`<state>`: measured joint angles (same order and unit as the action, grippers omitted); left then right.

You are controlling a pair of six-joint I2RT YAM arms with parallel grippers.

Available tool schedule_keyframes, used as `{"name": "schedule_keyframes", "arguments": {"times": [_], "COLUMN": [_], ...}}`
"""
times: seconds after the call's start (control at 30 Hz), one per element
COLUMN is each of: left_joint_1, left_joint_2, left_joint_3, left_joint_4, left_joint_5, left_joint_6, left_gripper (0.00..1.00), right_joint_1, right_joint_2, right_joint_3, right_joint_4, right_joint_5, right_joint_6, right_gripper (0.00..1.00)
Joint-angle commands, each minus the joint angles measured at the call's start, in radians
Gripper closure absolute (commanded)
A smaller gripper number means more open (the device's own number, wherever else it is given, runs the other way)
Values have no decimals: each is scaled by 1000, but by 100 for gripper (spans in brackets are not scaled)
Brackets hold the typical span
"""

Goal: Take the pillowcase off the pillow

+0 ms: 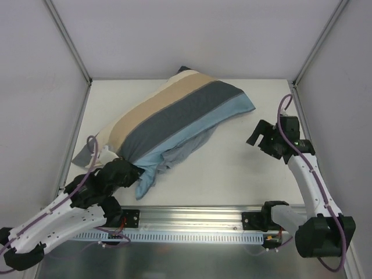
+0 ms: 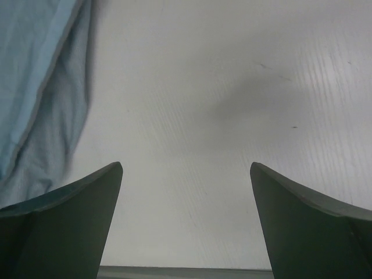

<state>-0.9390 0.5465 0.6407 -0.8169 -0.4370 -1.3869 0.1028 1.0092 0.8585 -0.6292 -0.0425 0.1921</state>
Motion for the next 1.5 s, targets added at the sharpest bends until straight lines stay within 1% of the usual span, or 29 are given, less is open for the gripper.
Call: {"name": "schedule_keyframes", "arguments": {"times": [0.0,0.03,0.07,0.1,0.17,0.23,0.27,0.37,0.4,0.43,0.47,0.5,0.53,0.57,0.8,0.87,0.9,0.93,0.97,1.0,1.03,1.07,1.13,1.17,1.2,1.23,1.37,1.43,1.47], "left_joint_1": [71,72,71,71,71,71,71,71,71,71,71,71,72,71,71,71,71,71,71,71,71,71,71,71,71,71,71,71,71], "left_joint_2": [-125,-131,-119,-106,-61,-31,-11,-2,-3,-6,-11,-14,-17,-20,-8,-2,1,6,10,10,15,16,18,20,20,20,43,78,95], "left_joint_3": [88,141,163,198,227,267,275,298,303,306,306,307,307,307,315,318,323,326,327,332,333,338,346,350,355,359,424,464,512], "left_joint_4": [-184,-250,-277,-309,-329,-346,-363,-369,-373,-378,-383,-384,-386,-387,-422,-433,-436,-444,-444,-446,-447,-449,-452,-455,-456,-459,-467,-467,-465], "left_joint_5": [-110,-126,-138,-150,-154,-158,-160,-166,-169,-170,-172,-172,-172,-170,-186,-189,-187,-187,-186,-186,-186,-187,-190,-192,-197,-200,-221,-238,-243], "left_joint_6": [49,49,46,48,61,69,71,75,77,74,74,69,66,66,55,57,55,55,55,54,54,54,58,58,60,65,104,155,175], "left_gripper": [100,100,100,100,100,100,100,100,100,100,100,100,100,100,100,100,100,100,100,100,100,100,100,100,100,100,100,100,100], "right_joint_1": [-106,-142,-181,-193,-196,-198,-195,-198,-199,-202,-206,-204,-203,-198,-173,-160,-155,-149,-147,-146,-147,-147,-150,-153,-161,-167,-196,-219,-229], "right_joint_2": [78,107,176,213,328,408,489,592,652,684,716,745,800,825,992,1031,1036,1034,1023,1017,1010,993,970,947,936,922,791,662,611], "right_joint_3": [74,77,83,86,120,154,195,235,238,241,244,247,252,254,278,280,271,255,220,208,198,188,182,171,165,154,56,-2,-13], "right_joint_4": [120,184,216,291,353,431,450,548,590,687,733,826,876,911,1140,1212,1314,1367,1455,1486,1511,1523,1521,1519,1517,1517,1499,1438,1356], "right_joint_5": [-170,-231,-253,-267,-266,-290,-298,-329,-339,-376,-401,-422,-451,-457,-468,-484,-487,-479,-470,-464,-462,-464,-462,-462,-468,-471,-476,-474,-474], "right_joint_6": [110,144,180,246,289,352,368,434,455,480,534,562,587,630,745,782,805,841,857,871,888,889,871,866,863,866,845,820,787], "right_gripper": [4,4,4,4,4,4,4,4,4,4,4,4,4,4,4,2,2,6,13,25,32,47,63,80,90,98,99,99,99]}}
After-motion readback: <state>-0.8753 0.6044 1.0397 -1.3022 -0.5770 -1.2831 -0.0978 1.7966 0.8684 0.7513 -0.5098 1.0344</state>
